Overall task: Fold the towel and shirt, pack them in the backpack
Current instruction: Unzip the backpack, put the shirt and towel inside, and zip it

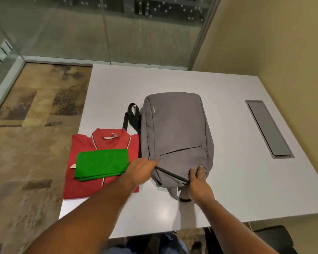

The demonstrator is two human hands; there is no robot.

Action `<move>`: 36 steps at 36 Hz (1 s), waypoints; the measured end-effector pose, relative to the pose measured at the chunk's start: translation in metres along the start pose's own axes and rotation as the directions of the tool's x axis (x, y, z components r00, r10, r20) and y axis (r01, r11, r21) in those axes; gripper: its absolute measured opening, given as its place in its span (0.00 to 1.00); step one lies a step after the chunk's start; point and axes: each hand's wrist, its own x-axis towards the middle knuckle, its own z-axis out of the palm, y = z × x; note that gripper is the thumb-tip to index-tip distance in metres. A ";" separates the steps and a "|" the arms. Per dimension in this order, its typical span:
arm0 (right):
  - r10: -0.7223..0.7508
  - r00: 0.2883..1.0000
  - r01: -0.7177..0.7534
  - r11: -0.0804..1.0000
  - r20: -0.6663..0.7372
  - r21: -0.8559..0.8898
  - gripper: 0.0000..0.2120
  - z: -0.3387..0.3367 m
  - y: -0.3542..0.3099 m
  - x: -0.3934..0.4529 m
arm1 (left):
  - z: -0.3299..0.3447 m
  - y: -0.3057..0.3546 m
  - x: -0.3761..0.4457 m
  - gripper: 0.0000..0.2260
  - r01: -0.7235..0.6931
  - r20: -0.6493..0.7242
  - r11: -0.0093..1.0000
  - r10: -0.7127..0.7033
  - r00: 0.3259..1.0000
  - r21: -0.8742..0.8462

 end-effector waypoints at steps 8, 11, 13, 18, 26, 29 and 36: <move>-0.004 0.999 0.010 0.989 0.040 -0.147 0.30 0.003 -0.005 -0.024 | 0.024 -0.001 -0.023 0.15 -0.016 -0.044 0.997 0.012 0.999 -0.074; -0.013 0.999 0.023 0.974 0.049 -0.227 0.30 0.002 -0.005 -0.030 | 0.036 -0.006 -0.027 0.17 -0.054 -0.078 0.990 0.044 0.996 -0.127; -0.006 0.998 0.024 0.960 0.065 -0.278 0.30 -0.001 -0.006 -0.031 | 0.040 -0.007 -0.027 0.20 -0.070 -0.095 0.985 0.055 0.994 -0.158; 0.046 0.989 0.006 0.936 0.141 -0.353 0.33 -0.017 -0.018 -0.029 | 0.036 -0.010 -0.019 0.22 0.028 -0.102 0.942 -0.065 0.993 -0.333; -0.028 0.993 0.072 0.916 0.118 -0.395 0.16 -0.049 -0.052 -0.025 | 0.020 -0.030 0.010 0.17 0.175 -0.427 0.857 -0.407 0.807 -0.485; -0.097 0.995 0.092 0.940 0.001 -0.327 0.15 -0.051 -0.061 -0.018 | 0.016 -0.046 0.027 0.18 0.286 -0.375 0.792 -0.530 0.761 -0.539; -0.141 0.980 0.116 0.977 -0.137 -0.181 0.42 -0.044 -0.070 0.009 | 0.009 -0.075 0.063 0.09 0.398 -0.191 0.735 -0.574 0.797 -0.548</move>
